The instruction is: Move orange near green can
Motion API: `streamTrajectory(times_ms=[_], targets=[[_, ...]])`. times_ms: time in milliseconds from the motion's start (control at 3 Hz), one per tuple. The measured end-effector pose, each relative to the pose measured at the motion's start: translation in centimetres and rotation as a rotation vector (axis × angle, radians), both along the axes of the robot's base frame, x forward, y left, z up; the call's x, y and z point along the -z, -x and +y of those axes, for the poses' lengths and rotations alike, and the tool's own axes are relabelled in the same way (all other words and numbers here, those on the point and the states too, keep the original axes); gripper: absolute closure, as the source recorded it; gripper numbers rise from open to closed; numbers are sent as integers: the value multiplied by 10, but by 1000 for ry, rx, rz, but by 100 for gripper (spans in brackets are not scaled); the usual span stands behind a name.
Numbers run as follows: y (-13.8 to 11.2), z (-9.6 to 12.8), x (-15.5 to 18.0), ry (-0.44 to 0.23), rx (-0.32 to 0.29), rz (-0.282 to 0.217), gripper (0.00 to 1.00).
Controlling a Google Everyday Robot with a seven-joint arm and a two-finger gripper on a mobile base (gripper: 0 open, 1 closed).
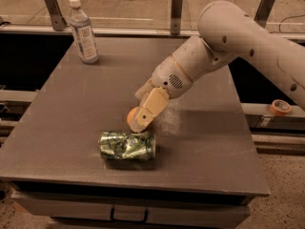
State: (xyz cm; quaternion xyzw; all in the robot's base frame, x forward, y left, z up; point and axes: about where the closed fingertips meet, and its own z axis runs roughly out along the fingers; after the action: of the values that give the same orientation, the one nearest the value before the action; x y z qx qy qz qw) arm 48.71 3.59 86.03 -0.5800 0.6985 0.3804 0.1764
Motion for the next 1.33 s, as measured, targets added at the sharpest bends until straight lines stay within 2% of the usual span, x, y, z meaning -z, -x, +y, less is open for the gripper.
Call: streamTrajectory(times_ms=[333, 667, 1000, 1333], targets=[[-1, 0, 1, 6, 2, 3, 0], [-19, -18, -19, 5, 58, -80, 0], [-51, -65, -79, 24, 163, -322, 0], [-74, -116, -165, 57, 243, -644, 0]])
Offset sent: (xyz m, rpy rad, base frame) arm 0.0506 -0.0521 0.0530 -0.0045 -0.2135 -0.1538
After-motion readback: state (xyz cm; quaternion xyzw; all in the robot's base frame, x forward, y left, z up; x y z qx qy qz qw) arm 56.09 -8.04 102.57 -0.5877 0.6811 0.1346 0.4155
